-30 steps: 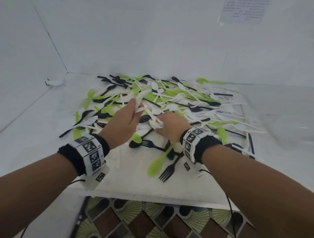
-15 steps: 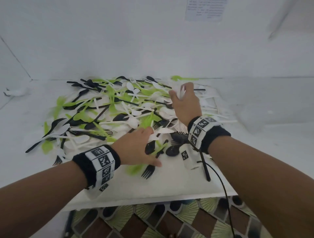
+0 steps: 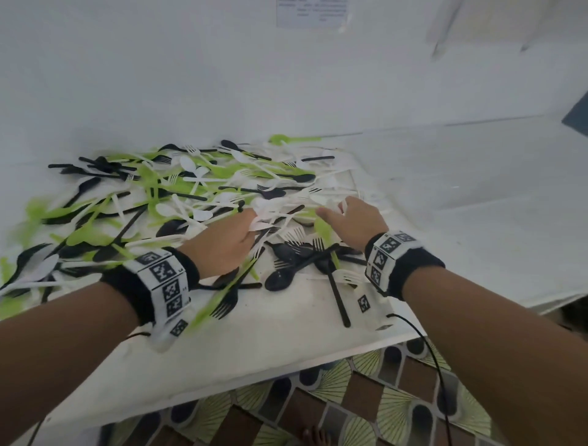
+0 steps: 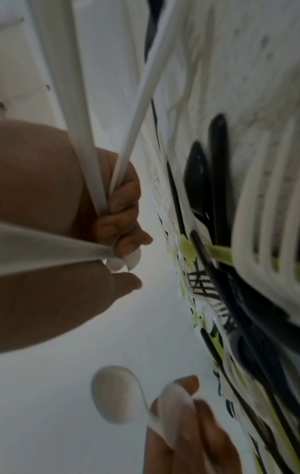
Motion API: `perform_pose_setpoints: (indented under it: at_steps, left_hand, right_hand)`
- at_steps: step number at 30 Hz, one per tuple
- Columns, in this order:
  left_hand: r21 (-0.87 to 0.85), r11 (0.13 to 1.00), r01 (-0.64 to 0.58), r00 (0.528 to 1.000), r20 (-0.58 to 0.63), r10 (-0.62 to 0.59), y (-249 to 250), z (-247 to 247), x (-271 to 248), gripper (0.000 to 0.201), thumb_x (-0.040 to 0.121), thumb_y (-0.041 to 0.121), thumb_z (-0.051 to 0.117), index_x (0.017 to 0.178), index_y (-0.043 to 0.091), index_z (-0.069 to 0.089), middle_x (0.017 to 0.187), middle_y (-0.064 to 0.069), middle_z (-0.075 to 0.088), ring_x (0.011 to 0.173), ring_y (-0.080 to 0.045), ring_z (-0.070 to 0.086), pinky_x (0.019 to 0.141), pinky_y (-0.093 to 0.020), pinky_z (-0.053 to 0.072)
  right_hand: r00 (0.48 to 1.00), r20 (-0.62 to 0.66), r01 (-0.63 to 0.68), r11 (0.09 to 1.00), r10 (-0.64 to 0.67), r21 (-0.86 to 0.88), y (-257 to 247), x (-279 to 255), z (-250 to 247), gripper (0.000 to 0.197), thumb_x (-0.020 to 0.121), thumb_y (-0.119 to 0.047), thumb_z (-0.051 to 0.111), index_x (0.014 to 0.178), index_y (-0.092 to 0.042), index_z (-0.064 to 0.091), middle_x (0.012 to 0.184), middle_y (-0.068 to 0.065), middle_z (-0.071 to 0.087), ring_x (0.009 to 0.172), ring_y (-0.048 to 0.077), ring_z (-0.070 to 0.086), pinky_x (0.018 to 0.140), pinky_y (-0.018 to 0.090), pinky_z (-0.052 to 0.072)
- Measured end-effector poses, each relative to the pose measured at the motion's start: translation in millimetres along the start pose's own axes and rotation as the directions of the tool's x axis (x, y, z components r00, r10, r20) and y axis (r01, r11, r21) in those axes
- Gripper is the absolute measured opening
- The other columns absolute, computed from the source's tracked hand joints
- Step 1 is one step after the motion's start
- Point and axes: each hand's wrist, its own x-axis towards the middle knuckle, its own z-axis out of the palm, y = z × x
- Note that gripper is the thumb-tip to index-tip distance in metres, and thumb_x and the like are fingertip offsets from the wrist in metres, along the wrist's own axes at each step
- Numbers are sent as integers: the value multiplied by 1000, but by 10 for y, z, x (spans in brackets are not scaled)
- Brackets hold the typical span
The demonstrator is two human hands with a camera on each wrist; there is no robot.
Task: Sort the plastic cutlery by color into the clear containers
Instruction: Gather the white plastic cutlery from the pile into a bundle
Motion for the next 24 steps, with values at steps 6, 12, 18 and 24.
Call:
perform_pose_setpoints:
  at_steps: [6,12,18,24]
  left_hand:
    - [26,997,-68,997,22,68,375,214,265,27,107,34,43,83,22,45,76,3,56,70,-20,55,59,-30,37]
    - [28,999,47,996,71,-48,624,449,629,23,93,39,61,103,19,60,103,-4,67,99,-27,63,86,-37,51]
    - [24,990,137,988,72,-139,710,504,815,22,99,30,60,97,8,60,107,-12,64,103,-33,61,82,-35,45]
    - [-159,955,250,968,75,-241,795,502,865,27,92,42,65,79,20,58,84,0,62,85,-23,60,67,-33,42]
  right_hand:
    - [999,-33,-13,994,17,107,193,-35,-159,59,94,-58,58,130,-13,48,125,4,58,113,27,56,85,34,41]
    - [989,145,34,998,-26,-50,354,-45,-127,54,91,-55,65,125,-14,53,123,4,58,113,26,55,86,34,40]
    - [982,184,51,996,-38,-68,431,82,-92,38,91,-53,64,103,-19,52,102,0,55,96,22,54,78,33,38]
    - [957,275,128,985,-92,-117,469,225,-61,36,86,-55,69,92,-21,57,90,-1,62,91,24,62,77,36,50]
